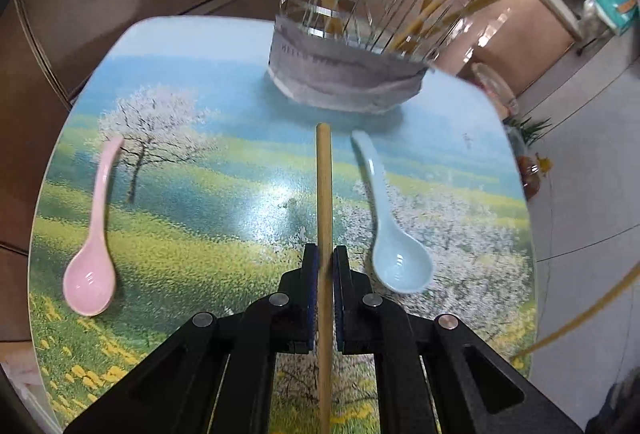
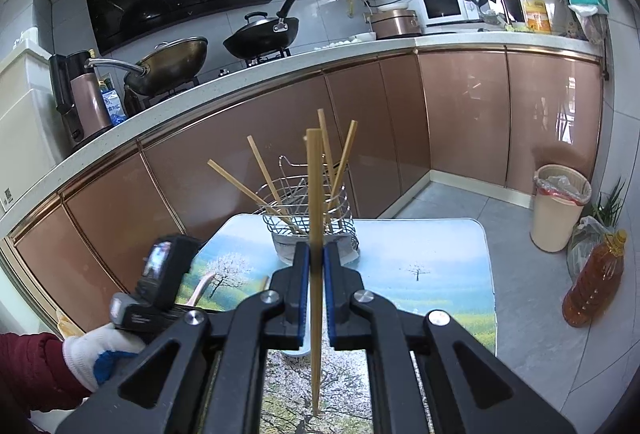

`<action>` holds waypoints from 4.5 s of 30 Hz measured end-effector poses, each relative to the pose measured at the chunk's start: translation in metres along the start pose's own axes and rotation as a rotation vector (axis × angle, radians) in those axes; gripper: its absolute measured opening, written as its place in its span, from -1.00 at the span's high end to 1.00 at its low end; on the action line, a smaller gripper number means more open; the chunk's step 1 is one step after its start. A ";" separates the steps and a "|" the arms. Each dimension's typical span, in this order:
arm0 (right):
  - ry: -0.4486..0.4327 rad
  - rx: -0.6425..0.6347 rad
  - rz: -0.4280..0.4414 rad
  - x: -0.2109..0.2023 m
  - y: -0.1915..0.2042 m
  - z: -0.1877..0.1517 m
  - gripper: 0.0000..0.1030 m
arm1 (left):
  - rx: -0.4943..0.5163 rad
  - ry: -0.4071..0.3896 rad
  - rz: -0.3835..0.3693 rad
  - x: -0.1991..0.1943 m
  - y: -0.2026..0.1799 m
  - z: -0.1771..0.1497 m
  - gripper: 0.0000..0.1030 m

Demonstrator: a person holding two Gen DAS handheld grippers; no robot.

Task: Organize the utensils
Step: 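Lift both held chopsticks upright and carry them over the wire holder, then open both tools to drop the chopsticks into the wire holder, then withdraw both tools and lower them toward the pink and pale blue spoons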

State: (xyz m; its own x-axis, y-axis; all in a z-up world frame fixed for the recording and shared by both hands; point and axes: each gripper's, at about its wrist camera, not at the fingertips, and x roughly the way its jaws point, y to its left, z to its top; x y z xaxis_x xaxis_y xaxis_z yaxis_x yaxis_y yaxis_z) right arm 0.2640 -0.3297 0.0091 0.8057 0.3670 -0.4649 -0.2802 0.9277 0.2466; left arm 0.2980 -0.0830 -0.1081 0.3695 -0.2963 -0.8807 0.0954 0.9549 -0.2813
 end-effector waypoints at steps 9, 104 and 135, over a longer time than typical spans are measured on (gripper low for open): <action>-0.064 -0.058 -0.003 -0.015 0.040 0.033 0.88 | 0.049 -0.269 -0.128 -0.113 -0.014 0.017 0.88; -0.256 -0.072 -0.098 0.062 0.064 0.091 0.47 | 0.129 -0.893 0.031 -0.168 -0.004 0.106 -0.28; 0.064 -0.065 -0.149 0.014 0.088 -0.009 0.46 | 0.031 -0.382 0.155 -0.136 0.117 0.002 -0.49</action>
State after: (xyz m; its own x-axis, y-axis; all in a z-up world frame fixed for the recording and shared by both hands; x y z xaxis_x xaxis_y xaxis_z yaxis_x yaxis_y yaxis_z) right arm 0.2461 -0.2422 0.0165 0.8062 0.2272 -0.5463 -0.1952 0.9738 0.1169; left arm 0.2602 0.0689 -0.0200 0.6977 -0.1260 -0.7052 0.0374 0.9895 -0.1398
